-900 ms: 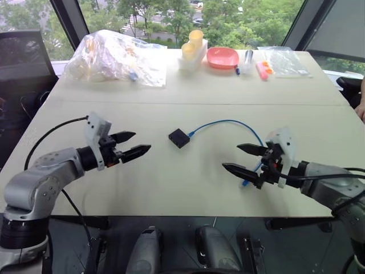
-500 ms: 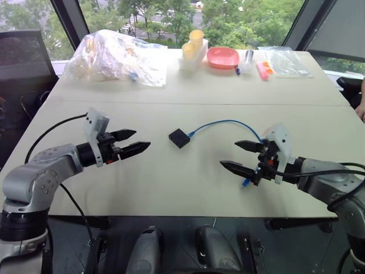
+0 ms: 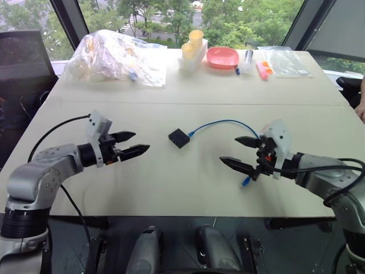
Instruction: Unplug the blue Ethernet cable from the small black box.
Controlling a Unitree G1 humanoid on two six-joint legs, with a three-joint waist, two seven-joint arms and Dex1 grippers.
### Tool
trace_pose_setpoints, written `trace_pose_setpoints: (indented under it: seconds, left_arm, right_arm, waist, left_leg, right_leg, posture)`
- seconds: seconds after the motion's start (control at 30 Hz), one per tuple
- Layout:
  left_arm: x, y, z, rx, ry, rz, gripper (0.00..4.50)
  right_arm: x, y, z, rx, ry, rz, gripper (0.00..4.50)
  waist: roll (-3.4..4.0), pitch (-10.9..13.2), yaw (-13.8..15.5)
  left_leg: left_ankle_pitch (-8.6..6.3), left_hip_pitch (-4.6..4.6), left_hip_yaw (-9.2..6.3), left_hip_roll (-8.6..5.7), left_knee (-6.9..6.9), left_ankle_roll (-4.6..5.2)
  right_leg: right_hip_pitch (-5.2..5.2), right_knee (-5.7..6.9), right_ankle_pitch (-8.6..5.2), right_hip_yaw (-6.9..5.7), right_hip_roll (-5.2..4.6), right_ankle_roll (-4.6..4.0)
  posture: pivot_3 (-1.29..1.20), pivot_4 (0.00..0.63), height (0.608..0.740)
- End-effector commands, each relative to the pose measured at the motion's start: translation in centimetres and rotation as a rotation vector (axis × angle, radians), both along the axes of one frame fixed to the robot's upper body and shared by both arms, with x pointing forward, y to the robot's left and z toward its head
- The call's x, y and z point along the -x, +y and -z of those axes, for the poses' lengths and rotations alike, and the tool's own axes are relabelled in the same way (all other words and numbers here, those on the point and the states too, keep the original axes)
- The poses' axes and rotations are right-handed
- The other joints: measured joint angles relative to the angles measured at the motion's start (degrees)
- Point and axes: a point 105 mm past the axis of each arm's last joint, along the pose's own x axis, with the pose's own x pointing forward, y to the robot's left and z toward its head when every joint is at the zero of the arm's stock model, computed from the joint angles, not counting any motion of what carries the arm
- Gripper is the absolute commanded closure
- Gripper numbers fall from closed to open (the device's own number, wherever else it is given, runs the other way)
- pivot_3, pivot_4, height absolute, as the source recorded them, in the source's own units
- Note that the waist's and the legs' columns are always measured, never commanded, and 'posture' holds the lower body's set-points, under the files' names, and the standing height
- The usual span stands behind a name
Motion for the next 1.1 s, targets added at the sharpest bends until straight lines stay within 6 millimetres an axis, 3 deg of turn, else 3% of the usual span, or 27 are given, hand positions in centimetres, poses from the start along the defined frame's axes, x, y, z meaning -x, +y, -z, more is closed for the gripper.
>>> trace_pose_setpoints:
  seconds: [0.03,0.13,0.23,0.3,0.5,0.63,0.8,0.97,1.1]
  left_arm:
    - [-0.6,0.2,-0.3,-0.116,-0.061,0.049,0.15]
    - [-1.6,1.0,-1.1,-0.161,-0.070,0.083,0.15]
    - [-1.3,1.2,-2.0,-0.182,-0.068,0.167,0.15]
    - [-1.0,1.5,-2.7,-0.188,-0.073,0.201,0.15]
    - [-2.0,3.5,-3.0,-0.223,-0.110,0.109,0.15]
    - [-0.4,4.2,-2.0,-0.217,-0.079,0.077,0.15]
    - [1.4,3.6,-1.1,-0.196,-0.050,0.049,0.15]
    - [2.5,3.3,-0.5,-0.180,-0.027,0.007,0.15]
    - [4.0,3.6,0.3,-0.187,0.013,-0.035,0.00]
  right_arm:
    - [-3.0,1.5,-0.9,0.114,-0.148,-0.051,0.00]
    - [-7.4,4.4,-0.8,0.297,-0.231,-0.175,0.00]
    - [-11.1,4.8,-0.1,0.535,-0.269,-0.261,0.00]
    - [-12.5,5.3,0.6,0.629,-0.224,-0.341,0.00]
    - [-13.7,6.2,2.5,0.801,-0.107,-0.526,0.00]
    - [-14.1,7.2,2.9,0.844,-0.099,-0.555,0.00]
    - [-13.2,9.9,2.7,0.714,-0.048,-0.620,0.00]
    - [-12.2,11.4,4.6,0.704,-0.004,-0.684,0.00]
    - [-11.5,12.6,6.3,0.678,0.029,-0.694,1.31]
  waist:
    - [0.01,0.0,-0.3]
    - [0.06,0.1,-1.5]
    - [0.06,0.1,-1.8]
    - [0.06,0.1,-1.7]
    - [0.05,0.1,-1.7]
    - [0.05,0.1,-2.2]
    - [0.04,0.1,-2.6]
    - [0.04,0.1,-3.2]
    - [0.01,0.0,-3.6]
  left_leg:
    - [0.00,0.05,0.05,0.00,0.00,0.00]
    - [0.02,0.16,0.22,-0.05,0.03,-0.02]
    - [0.04,0.11,0.34,-0.02,0.01,-0.03]
    - [0.04,0.03,0.39,-0.01,-0.13,-0.03]
    - [0.03,-0.31,0.41,-0.10,-0.66,-0.04]
    - [0.04,-0.49,0.28,-0.02,-0.71,-0.07]
    - [0.16,-0.40,0.12,0.02,-0.70,-0.28]
    - [0.19,0.24,0.07,0.03,-0.74,-0.33]
    - [0.19,0.36,0.06,0.07,-0.79,-0.34]
  right_leg:
    - [0.01,0.01,0.01,0.00,0.01,-0.01]
    - [-0.01,0.02,0.14,0.03,0.12,-0.20]
    - [-0.12,0.07,0.21,-0.01,0.23,-0.29]
    - [-0.24,0.08,0.18,-0.02,0.20,-0.20]
    - [-0.76,0.22,0.18,-0.03,0.03,0.21]
    - [-1.09,0.36,0.19,-0.04,-0.02,0.21]
    - [-0.96,0.40,0.23,-0.09,-0.11,0.14]
    - [-0.40,0.47,0.27,-0.10,-0.10,0.06]
    - [-0.35,0.50,0.27,-0.10,-0.05,0.06]
  posture:
    - [0.00,0.150,0.735]
    - [0.00,0.150,0.735]
    - [0.00,0.150,0.735]
    - [0.00,0.150,0.735]
    - [0.00,0.150,0.735]
    - [0.00,0.150,0.735]
    - [0.00,0.150,0.735]
    - [0.00,0.150,0.735]
    - [0.00,0.150,0.735]
